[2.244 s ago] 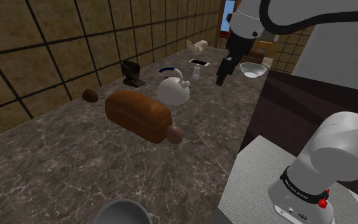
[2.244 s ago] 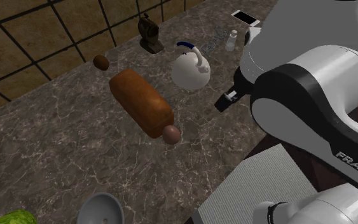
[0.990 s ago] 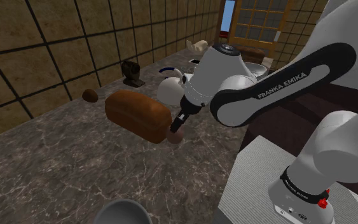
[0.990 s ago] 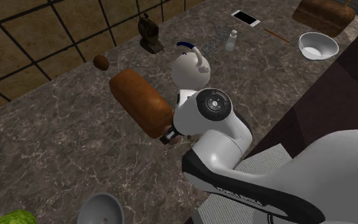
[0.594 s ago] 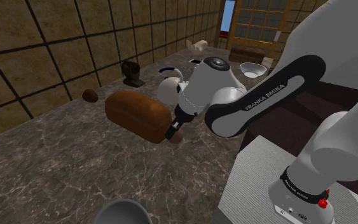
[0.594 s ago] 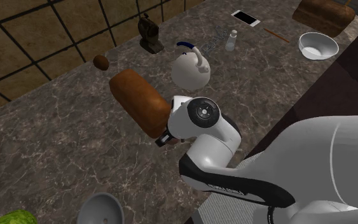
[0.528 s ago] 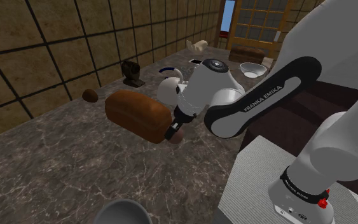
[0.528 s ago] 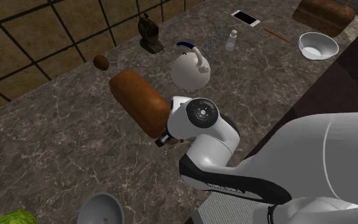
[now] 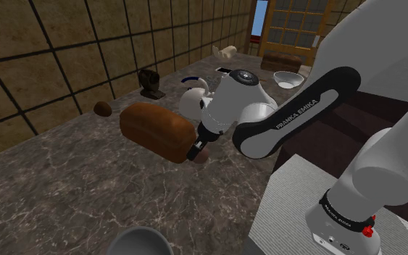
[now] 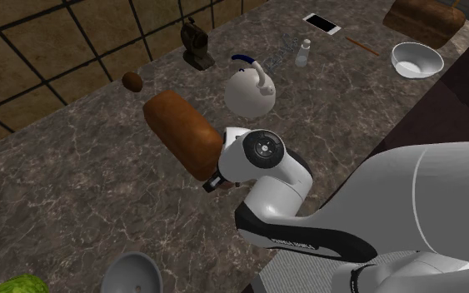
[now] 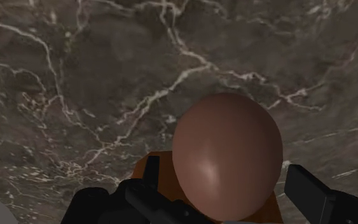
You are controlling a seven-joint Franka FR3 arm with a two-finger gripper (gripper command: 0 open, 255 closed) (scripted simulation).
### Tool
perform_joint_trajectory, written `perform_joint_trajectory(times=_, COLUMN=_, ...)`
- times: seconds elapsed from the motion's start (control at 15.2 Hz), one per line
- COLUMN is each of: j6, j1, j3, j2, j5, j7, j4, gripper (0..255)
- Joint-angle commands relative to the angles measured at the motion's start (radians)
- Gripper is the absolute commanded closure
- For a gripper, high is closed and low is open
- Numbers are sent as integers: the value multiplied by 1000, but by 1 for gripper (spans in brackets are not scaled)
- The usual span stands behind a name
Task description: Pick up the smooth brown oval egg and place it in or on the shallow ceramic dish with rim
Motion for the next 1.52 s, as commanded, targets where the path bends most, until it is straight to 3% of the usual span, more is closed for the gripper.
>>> perform_joint_trajectory(times=0.0, j6=0, j1=0, j3=0, j2=0, j5=0, j7=0, j4=0, gripper=0)
perform_joint_trajectory(times=0.07, j6=0, j1=0, j3=0, j2=0, j5=0, j7=0, j4=0, gripper=255)
perform_joint_trajectory(times=0.66, j6=0, j1=0, j3=0, j2=0, j5=0, j7=0, j4=0, gripper=255)
perform_joint_trajectory(times=0.99, j6=-83, j1=51, j3=-42, j2=-68, j5=78, j7=-62, j4=18, gripper=255)
perform_joint_trajectory(times=1.45, j6=-198, j1=89, j3=-82, j2=-149, j5=131, j7=-107, j4=54, gripper=255)
